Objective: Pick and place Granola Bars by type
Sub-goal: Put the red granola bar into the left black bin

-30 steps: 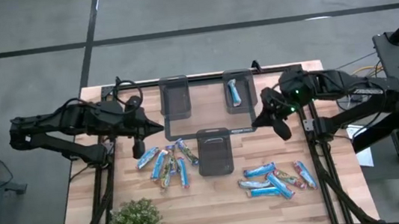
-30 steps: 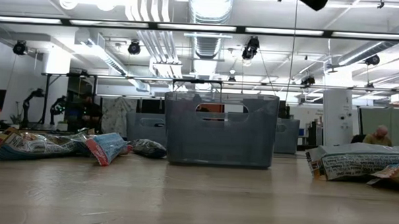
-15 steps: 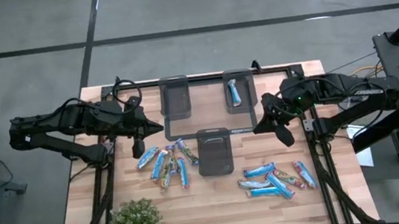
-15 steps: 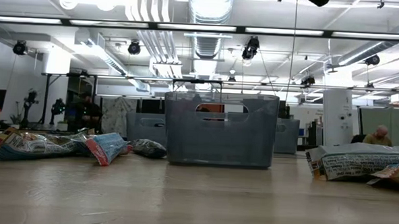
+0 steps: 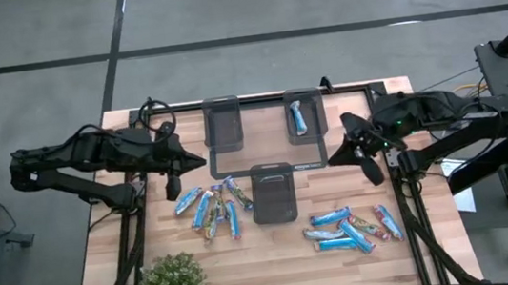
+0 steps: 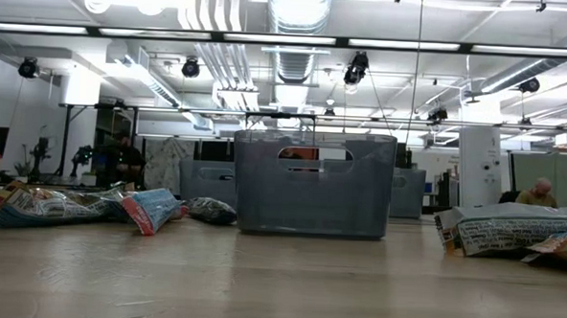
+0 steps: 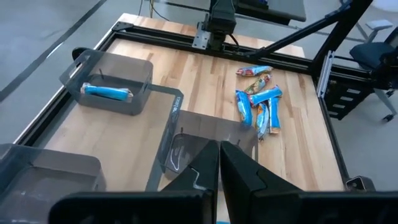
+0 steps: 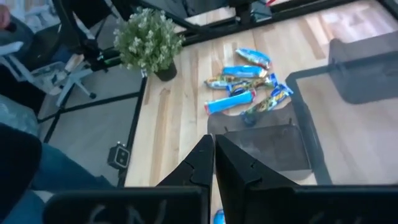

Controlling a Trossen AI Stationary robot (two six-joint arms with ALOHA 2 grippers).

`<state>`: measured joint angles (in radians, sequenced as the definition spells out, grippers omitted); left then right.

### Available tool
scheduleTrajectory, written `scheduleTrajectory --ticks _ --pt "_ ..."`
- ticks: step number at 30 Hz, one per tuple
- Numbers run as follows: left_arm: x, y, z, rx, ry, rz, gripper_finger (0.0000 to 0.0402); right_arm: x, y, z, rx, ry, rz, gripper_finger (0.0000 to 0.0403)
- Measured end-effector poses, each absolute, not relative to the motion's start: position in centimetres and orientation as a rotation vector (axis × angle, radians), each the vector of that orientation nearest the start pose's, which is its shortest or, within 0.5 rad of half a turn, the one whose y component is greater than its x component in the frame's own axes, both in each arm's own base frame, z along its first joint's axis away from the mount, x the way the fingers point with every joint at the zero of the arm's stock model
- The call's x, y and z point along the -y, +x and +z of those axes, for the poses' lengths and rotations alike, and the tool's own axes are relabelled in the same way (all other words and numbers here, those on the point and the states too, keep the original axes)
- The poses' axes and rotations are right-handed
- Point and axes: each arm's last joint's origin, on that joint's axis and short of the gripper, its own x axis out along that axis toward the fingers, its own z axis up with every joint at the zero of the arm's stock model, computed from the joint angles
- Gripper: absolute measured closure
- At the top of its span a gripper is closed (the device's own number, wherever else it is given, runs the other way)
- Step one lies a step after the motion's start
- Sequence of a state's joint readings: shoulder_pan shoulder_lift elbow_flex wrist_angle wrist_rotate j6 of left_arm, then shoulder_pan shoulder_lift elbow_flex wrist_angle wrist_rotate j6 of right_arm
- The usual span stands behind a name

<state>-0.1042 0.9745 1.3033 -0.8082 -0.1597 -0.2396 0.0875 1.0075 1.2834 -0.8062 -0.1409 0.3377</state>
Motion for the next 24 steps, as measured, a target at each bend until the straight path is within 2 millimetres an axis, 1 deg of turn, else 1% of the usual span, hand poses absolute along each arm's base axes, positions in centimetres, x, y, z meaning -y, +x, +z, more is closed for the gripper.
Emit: scheduleTrajectory --ticks 5,13,19,21,24 --pt "1.1 16.3 41.6 -0.445 -0.159 0.167 0.0401 -2.3 16.7 40.9 -0.514 0.311 0.08 0.0394" --pt "0.9 15.4 41.7 -0.443 -0.184 0.184 0.0401 -2.5 14.7 41.7 -0.459 0.322 0.106 0.0394" --pt "0.9 15.0 41.3 -0.488 -0.223 0.221 0.0401 -2.3 13.4 42.0 -0.433 0.32 0.091 0.0394" --pt "0.8 14.9 41.1 -0.505 -0.24 0.243 0.0395 -2.2 13.1 42.0 -0.443 0.317 0.083 0.0394" --pt "0.8 14.8 40.9 -0.523 -0.265 0.259 0.0369 -2.2 12.9 41.8 -0.465 0.317 0.078 0.0394"
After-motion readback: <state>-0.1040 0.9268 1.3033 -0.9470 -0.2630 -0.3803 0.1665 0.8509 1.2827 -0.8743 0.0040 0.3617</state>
